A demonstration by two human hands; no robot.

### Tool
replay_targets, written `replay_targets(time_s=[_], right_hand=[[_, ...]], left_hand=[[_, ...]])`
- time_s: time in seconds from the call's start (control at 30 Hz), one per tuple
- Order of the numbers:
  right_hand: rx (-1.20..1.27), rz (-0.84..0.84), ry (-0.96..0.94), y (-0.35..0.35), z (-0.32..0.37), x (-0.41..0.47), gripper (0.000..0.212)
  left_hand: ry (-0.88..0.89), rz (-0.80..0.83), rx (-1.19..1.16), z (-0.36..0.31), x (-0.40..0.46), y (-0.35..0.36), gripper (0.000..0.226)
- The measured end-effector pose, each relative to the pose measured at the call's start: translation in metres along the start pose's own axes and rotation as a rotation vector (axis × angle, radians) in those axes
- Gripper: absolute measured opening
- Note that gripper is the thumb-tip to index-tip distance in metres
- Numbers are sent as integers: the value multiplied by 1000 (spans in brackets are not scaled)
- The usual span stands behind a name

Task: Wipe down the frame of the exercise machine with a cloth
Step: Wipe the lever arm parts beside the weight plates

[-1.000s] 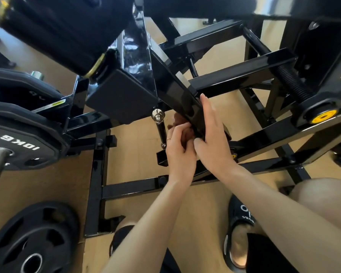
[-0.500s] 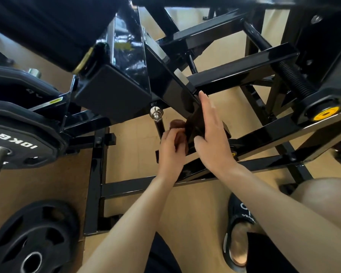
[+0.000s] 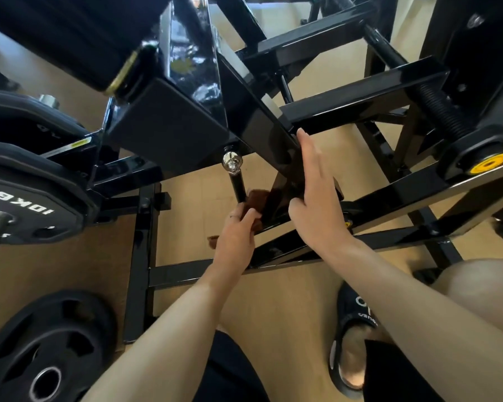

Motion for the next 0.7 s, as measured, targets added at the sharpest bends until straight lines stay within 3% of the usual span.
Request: replay_targets(time_s=[0.23, 0.47, 0.7], right_hand=[[-12, -11, -5, 0, 0, 0, 101], [1, -19, -18, 0, 2, -1, 101], [-45, 29, -27, -2, 2, -1, 98]], left_hand=[[9, -17, 74, 14, -12, -11, 35], [51, -97, -339, -36, 6, -20, 31], [-50, -66, -59, 2, -2, -12, 35]])
Point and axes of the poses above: each hand's wrist, its own x-axis towards the middle knuckle, its own y-axis out of the palm, z = x × y, the point moved 10 cm from there along x, towards the middle knuckle, and after that the axes turned 9 degrees about z, right-handed, at the moved point
